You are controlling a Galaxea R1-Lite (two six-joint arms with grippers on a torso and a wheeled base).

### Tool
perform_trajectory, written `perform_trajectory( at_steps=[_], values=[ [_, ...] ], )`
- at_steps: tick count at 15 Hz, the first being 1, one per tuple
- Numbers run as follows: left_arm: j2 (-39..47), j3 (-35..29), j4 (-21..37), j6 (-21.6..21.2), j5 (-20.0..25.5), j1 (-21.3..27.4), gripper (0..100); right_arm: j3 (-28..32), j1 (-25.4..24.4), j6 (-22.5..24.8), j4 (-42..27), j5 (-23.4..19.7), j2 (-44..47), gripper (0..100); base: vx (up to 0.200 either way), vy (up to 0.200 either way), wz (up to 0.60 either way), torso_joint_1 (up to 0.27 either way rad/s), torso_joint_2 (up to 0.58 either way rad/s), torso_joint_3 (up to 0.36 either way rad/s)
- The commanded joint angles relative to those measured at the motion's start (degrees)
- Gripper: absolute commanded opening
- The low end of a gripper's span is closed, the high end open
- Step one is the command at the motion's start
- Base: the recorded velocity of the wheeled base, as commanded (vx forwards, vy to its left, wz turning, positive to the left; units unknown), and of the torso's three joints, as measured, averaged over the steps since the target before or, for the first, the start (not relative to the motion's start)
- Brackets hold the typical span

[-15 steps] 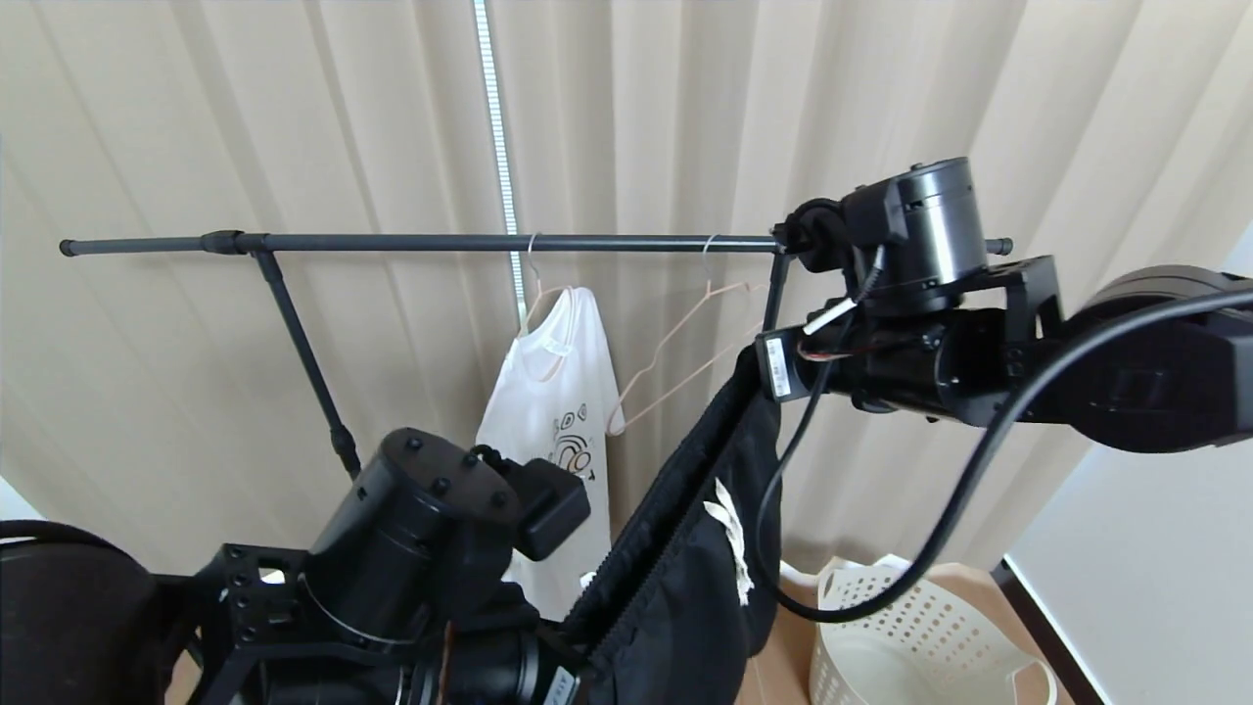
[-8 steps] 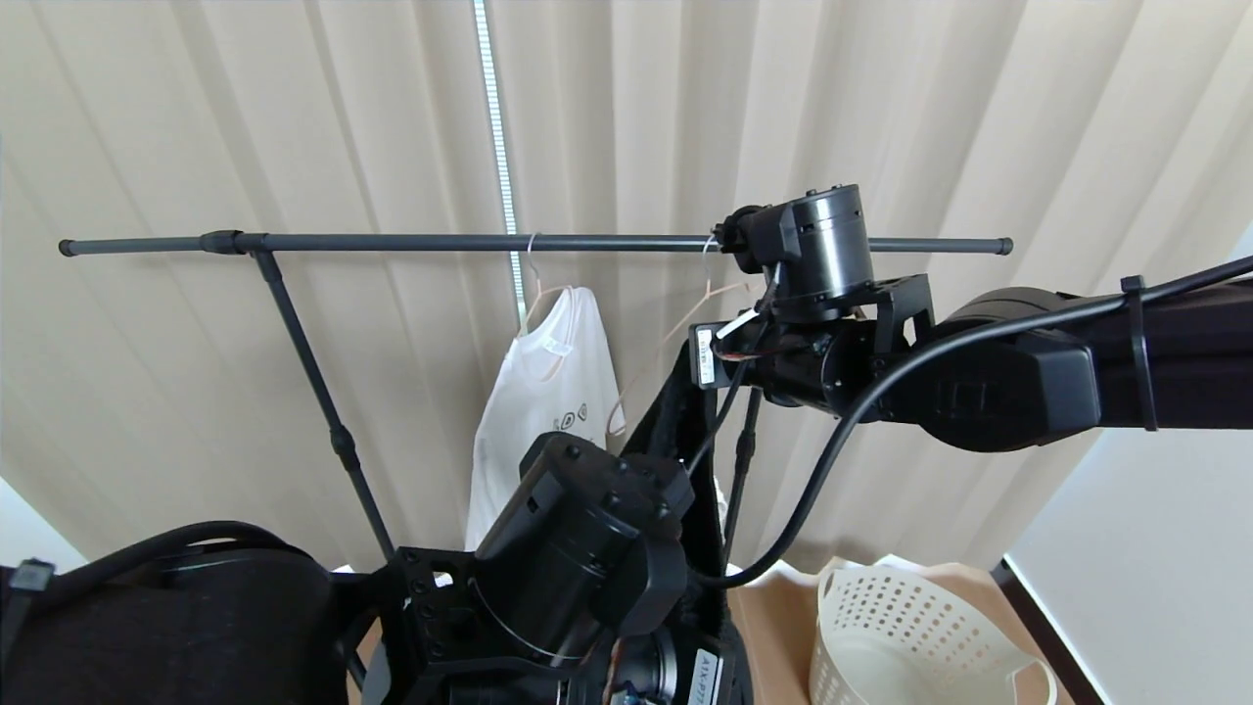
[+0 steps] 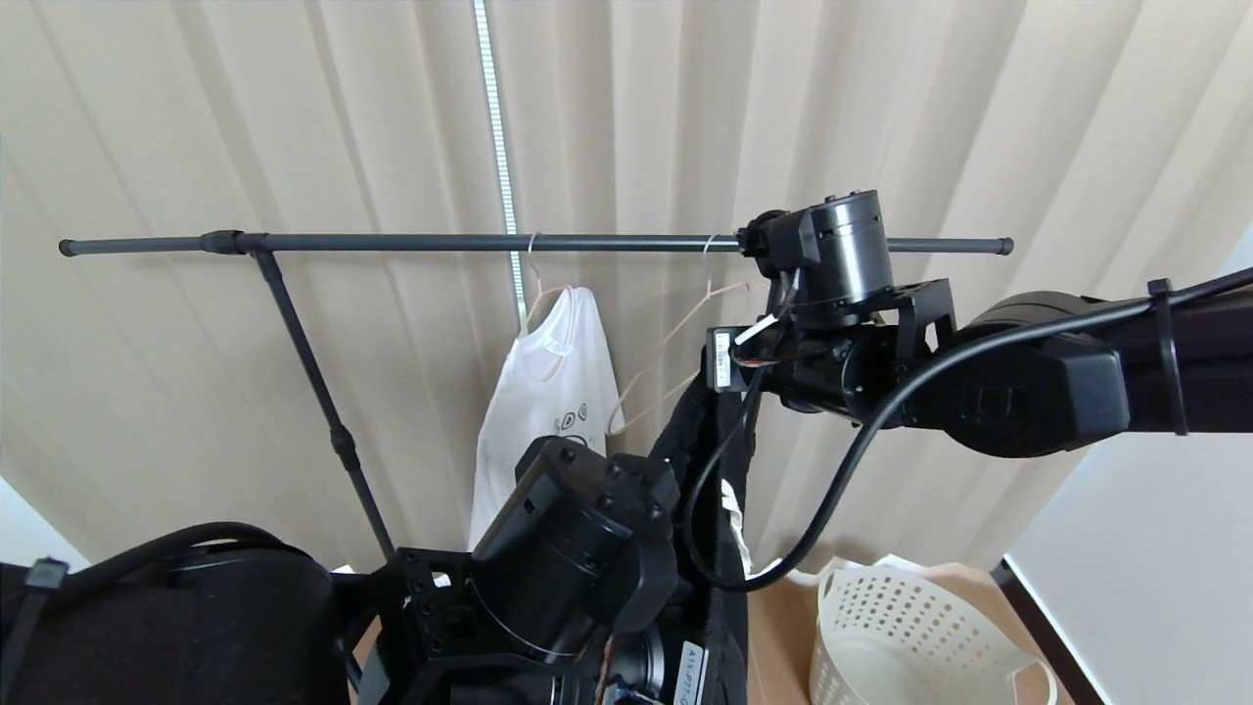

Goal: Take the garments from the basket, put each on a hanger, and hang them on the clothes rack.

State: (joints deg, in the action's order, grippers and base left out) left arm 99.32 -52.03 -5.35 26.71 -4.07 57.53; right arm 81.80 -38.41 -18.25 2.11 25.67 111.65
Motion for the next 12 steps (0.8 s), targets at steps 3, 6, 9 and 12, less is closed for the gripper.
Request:
perform_trajectory(
  at_steps=[3,6,9,12],
  values=[
    [-0.9,1.6,0.3,-0.8,-3.2,-6.6,0,-9.5,4.2,0.4,-0.1,0.2,-12.3,0,0.0,0.0,0.0,0.0,0.0,0.0],
    [1.7,-2.4,-0.1,-1.7,-5.9,-11.5,0,-13.8,5.8,1.4,-0.9,2.4,-16.8,0,0.0,0.0,0.0,0.0,0.0,0.0],
    [5.4,-8.1,0.1,-1.7,-8.1,-14.6,0,-18.4,5.5,2.9,-0.9,5.8,-18.3,0,0.0,0.0,0.0,0.0,0.0,0.0],
    [9.1,-16.2,0.1,-2.2,-8.6,-16.7,0,-22.2,4.5,9.7,-3.5,7.8,-20.6,0,0.0,0.0,0.0,0.0,0.0,0.0]
  ],
)
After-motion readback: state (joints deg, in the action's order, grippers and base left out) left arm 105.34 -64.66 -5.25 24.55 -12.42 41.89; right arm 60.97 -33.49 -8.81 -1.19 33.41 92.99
